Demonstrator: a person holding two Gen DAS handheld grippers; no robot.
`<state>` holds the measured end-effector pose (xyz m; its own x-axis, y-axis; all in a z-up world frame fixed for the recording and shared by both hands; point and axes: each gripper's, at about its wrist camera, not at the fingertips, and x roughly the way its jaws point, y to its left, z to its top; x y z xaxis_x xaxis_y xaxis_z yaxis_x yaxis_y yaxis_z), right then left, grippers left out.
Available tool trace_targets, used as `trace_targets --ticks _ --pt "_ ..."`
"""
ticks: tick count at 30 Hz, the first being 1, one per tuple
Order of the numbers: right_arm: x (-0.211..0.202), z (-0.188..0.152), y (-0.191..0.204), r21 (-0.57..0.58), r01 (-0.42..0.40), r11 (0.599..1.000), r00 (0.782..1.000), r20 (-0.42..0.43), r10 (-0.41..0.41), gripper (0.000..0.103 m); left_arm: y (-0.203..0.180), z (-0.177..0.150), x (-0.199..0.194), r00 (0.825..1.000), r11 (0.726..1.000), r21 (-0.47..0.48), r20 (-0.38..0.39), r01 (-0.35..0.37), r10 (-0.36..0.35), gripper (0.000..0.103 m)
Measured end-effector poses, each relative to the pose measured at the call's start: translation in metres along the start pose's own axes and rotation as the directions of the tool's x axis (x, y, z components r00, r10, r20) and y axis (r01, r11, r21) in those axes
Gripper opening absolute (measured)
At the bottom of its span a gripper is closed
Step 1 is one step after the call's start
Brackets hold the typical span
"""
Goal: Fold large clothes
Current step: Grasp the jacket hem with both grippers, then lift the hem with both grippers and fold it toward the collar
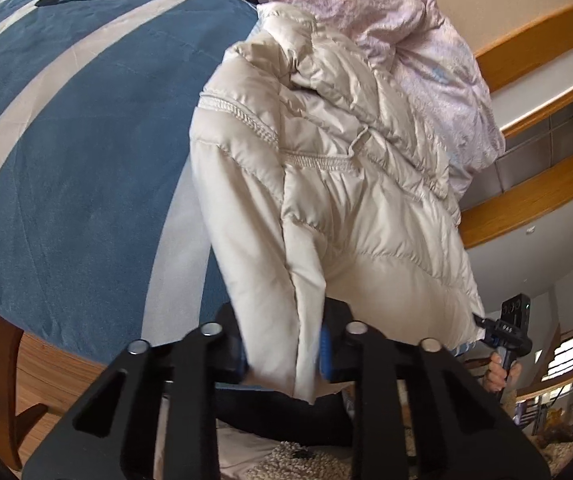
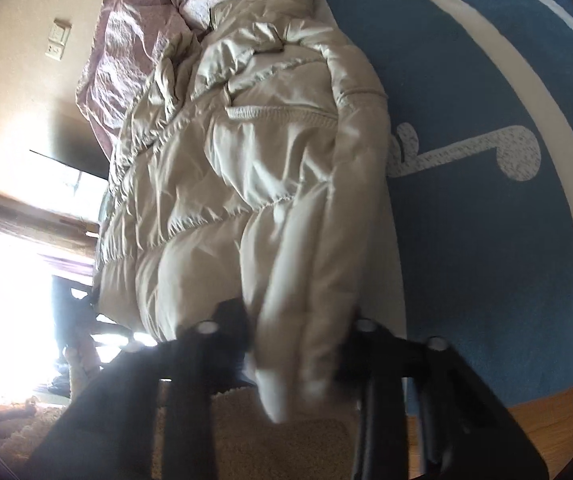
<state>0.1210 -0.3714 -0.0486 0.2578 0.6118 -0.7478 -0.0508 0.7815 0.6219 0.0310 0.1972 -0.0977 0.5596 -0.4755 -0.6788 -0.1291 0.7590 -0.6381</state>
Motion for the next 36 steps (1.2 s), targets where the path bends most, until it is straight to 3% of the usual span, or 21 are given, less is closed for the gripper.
trace_targets --ticks 3,12,18,23,28,32,36 --pt "-0.014 0.001 0.01 -0.021 -0.019 1.0 0.998 0.062 0.021 0.016 0.002 0.005 -0.015 0.998 0.999 -0.02 0.052 0.038 -0.037 0.013" --pt "-0.052 0.007 0.032 -0.068 -0.045 0.997 0.974 0.217 0.059 0.014 -0.021 0.023 -0.052 0.978 0.996 0.043 0.188 0.081 -0.088 0.011" --pt "-0.069 0.026 0.038 -0.059 -0.097 0.994 0.943 0.313 0.111 0.014 -0.038 0.043 -0.067 0.961 0.99 0.079 0.244 0.114 -0.13 0.011" --pt "-0.08 0.055 0.06 -0.093 -0.128 0.987 0.9 0.407 0.155 0.014 -0.053 0.087 -0.074 0.93 0.978 0.064 0.303 0.199 -0.209 0.011" --pt "-0.081 0.104 0.088 -0.122 -0.113 0.986 0.848 0.505 0.16 0.014 -0.071 0.143 -0.065 0.907 0.974 0.043 0.355 0.224 -0.225 0.011" --pt "-0.067 0.147 0.105 -0.097 -0.097 0.991 0.822 0.554 0.134 0.015 -0.081 0.19 -0.049 0.9 0.976 0.01 0.384 0.218 -0.205 0.011" --pt "-0.042 0.198 0.113 -0.036 -0.054 0.998 0.815 0.576 0.065 0.015 -0.088 0.231 -0.025 0.901 0.984 -0.015 0.404 0.179 -0.158 0.012"
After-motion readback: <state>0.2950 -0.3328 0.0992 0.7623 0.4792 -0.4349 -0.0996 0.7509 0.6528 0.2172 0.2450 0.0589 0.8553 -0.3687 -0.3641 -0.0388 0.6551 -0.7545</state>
